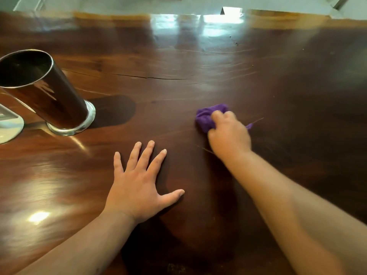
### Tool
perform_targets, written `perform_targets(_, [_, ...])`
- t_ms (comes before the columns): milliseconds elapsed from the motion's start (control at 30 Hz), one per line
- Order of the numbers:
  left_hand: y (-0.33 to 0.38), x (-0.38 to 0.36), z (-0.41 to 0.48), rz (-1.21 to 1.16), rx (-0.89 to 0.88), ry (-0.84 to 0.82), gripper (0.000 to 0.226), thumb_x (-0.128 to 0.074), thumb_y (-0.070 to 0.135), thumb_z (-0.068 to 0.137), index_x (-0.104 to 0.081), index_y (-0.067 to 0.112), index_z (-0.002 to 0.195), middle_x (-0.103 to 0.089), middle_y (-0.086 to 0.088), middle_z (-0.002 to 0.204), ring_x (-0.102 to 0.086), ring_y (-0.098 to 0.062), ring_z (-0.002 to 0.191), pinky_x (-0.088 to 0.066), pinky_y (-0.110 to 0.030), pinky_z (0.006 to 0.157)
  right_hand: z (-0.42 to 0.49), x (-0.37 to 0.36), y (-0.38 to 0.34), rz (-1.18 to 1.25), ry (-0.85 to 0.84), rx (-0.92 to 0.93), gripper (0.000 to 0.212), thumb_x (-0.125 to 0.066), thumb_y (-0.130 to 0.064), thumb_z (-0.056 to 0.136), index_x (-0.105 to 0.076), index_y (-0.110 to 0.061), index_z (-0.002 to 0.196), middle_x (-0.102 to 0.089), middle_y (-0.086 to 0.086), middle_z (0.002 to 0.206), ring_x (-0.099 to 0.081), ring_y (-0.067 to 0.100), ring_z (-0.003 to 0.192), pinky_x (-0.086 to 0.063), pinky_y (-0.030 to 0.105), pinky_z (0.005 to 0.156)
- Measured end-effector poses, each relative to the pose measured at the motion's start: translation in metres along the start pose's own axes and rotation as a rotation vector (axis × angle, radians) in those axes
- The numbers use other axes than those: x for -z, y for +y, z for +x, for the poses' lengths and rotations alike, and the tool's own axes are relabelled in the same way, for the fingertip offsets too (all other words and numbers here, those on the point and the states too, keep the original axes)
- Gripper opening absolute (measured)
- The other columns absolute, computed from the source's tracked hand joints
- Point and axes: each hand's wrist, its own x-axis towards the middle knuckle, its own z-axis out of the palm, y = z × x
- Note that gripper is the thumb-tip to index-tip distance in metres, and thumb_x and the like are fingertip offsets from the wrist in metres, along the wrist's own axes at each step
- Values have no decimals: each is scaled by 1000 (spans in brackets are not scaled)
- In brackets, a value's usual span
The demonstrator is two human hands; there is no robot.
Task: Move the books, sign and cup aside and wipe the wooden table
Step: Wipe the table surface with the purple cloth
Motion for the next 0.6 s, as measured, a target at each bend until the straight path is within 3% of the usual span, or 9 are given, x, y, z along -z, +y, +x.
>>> perform_targets(133, [1,2,2,12,-6,-22,107,-31,102,73,-41,34,156,-26,-1,170,-9,-28,158,-9,-72,119,-58,-18,-52,75,-26,319,22,-68,-25,86,-53,-27,103,-57,2,101,-60,26,82,-44,36,58])
perform_targets(233, [2,4,2,12,1,-29,107,-30,102,73,-40,35,156,-26,-1,170,-9,-28,158,-9,-72,120,-84,-15,-35,109,-69,397,26,-71,-27,85,-53,-32,103,-56,-7,98,-58,16,79,-50,31,54])
perform_targets(400, [2,4,0,1,6,-26,108,-33,102,73,-32,39,159,-24,0,171,-6,-25,159,-8,-71,120,-65,7,52,0,6,158,21,-67,-26,80,-55,-26,97,-58,3,103,-63,38,82,-49,41,59])
perform_targets(533, [1,3,0,-5,0,-22,107,-34,102,73,-32,39,160,-24,1,171,-5,-25,159,-8,-71,120,-26,18,90,-25,21,-45,12,-61,-26,94,-54,-27,103,-49,1,95,-51,21,68,-44,36,56])
perform_targets(600, [1,3,1,-1,4,-26,107,-34,102,73,-31,39,160,-23,1,171,-4,-25,159,-8,-71,120,-8,15,80,-12,41,-150,10,-57,-27,98,-53,-26,107,-45,2,96,-53,23,72,-44,37,59])
